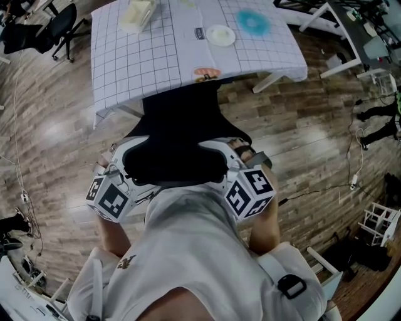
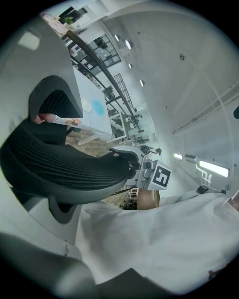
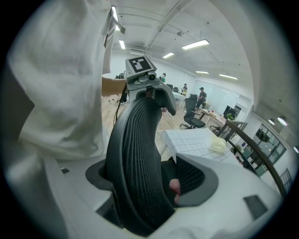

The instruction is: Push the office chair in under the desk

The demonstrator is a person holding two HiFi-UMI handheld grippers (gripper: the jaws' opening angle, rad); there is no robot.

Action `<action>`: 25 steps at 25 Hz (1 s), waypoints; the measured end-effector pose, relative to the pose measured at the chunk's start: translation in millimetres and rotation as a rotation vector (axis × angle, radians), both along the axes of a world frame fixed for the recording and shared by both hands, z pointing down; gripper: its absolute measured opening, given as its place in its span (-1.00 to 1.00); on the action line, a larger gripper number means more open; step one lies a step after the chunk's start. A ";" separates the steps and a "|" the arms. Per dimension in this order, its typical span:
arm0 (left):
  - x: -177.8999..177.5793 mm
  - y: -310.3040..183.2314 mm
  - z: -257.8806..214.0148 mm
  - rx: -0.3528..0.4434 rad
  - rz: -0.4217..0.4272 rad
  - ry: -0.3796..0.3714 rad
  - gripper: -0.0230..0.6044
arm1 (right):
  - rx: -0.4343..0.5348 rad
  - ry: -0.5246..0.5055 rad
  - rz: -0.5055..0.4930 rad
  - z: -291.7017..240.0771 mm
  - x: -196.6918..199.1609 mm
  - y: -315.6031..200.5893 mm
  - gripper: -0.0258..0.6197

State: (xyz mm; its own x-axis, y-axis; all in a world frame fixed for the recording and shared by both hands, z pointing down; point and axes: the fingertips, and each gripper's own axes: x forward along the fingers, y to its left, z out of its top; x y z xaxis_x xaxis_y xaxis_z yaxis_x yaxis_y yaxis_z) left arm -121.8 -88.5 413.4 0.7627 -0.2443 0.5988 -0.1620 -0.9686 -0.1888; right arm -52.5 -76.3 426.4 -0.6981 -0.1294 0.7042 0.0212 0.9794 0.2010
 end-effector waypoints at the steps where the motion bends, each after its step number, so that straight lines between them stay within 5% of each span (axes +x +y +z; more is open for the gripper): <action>1: 0.1 -2.7 0.0 0.000 0.000 -0.002 0.56 | 0.001 0.000 0.000 -0.1 0.1 -2.8 0.17; 25: 35.2 -55.7 3.5 -0.007 -0.052 -0.014 0.56 | 0.008 -0.002 -0.062 1.8 35.7 -59.7 0.16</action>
